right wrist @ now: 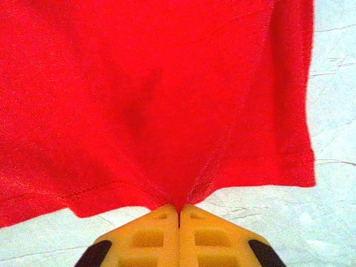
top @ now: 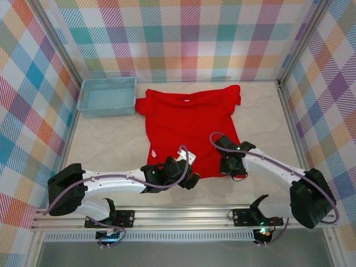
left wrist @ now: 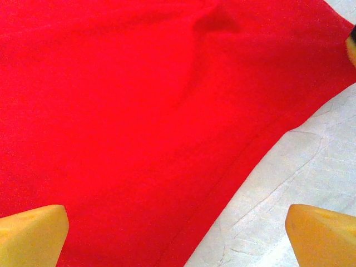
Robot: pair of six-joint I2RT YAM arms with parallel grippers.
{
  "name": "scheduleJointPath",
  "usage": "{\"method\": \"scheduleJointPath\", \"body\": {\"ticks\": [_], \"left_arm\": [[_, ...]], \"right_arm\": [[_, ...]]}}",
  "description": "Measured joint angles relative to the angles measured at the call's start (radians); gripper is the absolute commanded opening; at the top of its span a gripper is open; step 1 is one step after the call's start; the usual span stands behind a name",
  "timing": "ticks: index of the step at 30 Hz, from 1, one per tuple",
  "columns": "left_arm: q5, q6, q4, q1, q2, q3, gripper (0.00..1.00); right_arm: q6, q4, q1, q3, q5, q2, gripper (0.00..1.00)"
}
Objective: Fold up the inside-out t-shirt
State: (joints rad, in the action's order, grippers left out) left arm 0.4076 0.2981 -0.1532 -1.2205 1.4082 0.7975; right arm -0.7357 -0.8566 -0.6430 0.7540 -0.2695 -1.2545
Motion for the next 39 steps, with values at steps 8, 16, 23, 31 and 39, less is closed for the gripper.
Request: {"method": "scheduleJointPath", "body": {"ticks": [8, 16, 23, 31, 39], "left_arm": [[0.018, -0.019, -0.005, -0.003, 0.101, 0.063, 1.0], [0.013, -0.05, 0.026, -0.01, 0.183, 0.151, 1.0], [-0.011, -0.069, 0.058, -0.01, 0.293, 0.204, 1.0], [0.035, -0.053, 0.052, 0.028, 0.337, 0.219, 0.66], [0.057, -0.054, 0.045, 0.101, 0.235, 0.223, 0.11]], "right_arm": [[0.018, -0.066, 0.0, 0.095, 0.02, 0.195, 0.0], [0.016, -0.084, 0.0, 0.123, 0.059, 0.238, 0.0], [0.013, -0.111, 0.0, 0.167, 0.061, 0.293, 0.0], [0.01, -0.127, 0.005, 0.196, 0.029, 0.313, 0.0], [0.018, -0.124, 0.047, 0.196, 0.005, 0.298, 0.02]]}}
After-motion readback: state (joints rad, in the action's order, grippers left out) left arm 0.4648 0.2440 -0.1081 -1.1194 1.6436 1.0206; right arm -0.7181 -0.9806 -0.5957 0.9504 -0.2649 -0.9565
